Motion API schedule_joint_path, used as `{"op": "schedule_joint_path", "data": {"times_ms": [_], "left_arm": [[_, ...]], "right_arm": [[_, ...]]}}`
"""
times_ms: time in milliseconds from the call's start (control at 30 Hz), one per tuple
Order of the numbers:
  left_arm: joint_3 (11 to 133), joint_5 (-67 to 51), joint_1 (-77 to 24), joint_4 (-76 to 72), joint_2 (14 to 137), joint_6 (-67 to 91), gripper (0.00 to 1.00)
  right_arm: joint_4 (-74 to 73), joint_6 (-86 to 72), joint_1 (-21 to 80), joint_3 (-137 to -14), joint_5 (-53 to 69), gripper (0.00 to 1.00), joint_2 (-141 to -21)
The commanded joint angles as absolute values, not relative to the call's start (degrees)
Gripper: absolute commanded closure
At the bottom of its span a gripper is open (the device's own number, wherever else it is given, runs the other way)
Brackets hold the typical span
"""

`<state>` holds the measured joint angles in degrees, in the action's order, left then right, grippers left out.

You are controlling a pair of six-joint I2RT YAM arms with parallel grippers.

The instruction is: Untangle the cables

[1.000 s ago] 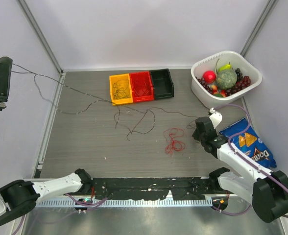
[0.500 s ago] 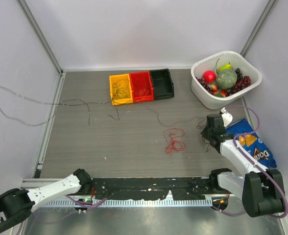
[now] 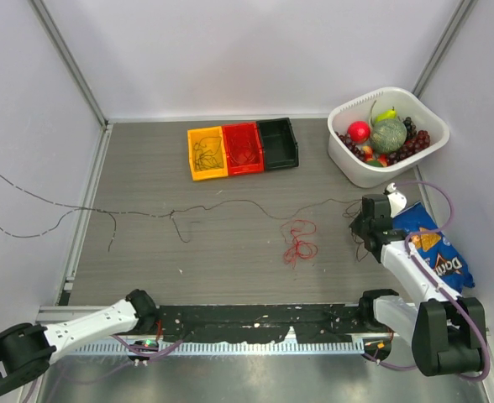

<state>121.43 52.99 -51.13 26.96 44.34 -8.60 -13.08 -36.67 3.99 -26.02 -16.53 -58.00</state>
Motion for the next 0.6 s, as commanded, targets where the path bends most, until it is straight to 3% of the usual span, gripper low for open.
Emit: {"op": "schedule_joint_path", "data": {"times_ms": [0, 100, 167, 233, 267, 300, 367, 567], "left_arm": [[116.7, 55.1, -53.2, 24.6, 42.7, -8.6, 1.0], [113.9, 55.4, -54.3, 26.4, 43.7, -6.7, 1.0], [112.4, 55.9, -54.4, 27.3, 44.5, -5.5, 1.0], [111.2, 54.1, -54.4, 28.7, 45.0, -2.7, 1.0], [110.5, 52.7, -54.4, 29.4, 45.2, -0.9, 1.0], [109.7, 51.7, -54.4, 29.9, 45.5, -0.4, 1.0], [108.9, 49.6, -54.4, 30.3, 46.3, 3.3, 1.0], [110.0, 44.4, -54.4, 31.0, 48.9, 7.5, 1.0]], "right_arm": [[-11.7, -33.4, 3.9, -28.8, -15.8, 0.99, -58.6], [-12.2, -32.5, 4.1, -29.4, -12.1, 0.99, -59.0], [-11.9, -31.5, 4.1, -29.2, -10.4, 0.93, -58.0], [-12.6, -29.3, 5.9, -30.0, -5.2, 0.79, -57.5], [-13.8, -29.2, 7.5, -30.8, -4.8, 0.63, -57.7], [-16.0, -29.5, 11.3, -32.4, -4.7, 0.57, -58.1], [-17.9, -30.6, 18.3, -34.4, -4.6, 0.32, -58.8], [-26.8, -34.5, 35.0, -40.2, -3.3, 0.29, -62.3]]}}
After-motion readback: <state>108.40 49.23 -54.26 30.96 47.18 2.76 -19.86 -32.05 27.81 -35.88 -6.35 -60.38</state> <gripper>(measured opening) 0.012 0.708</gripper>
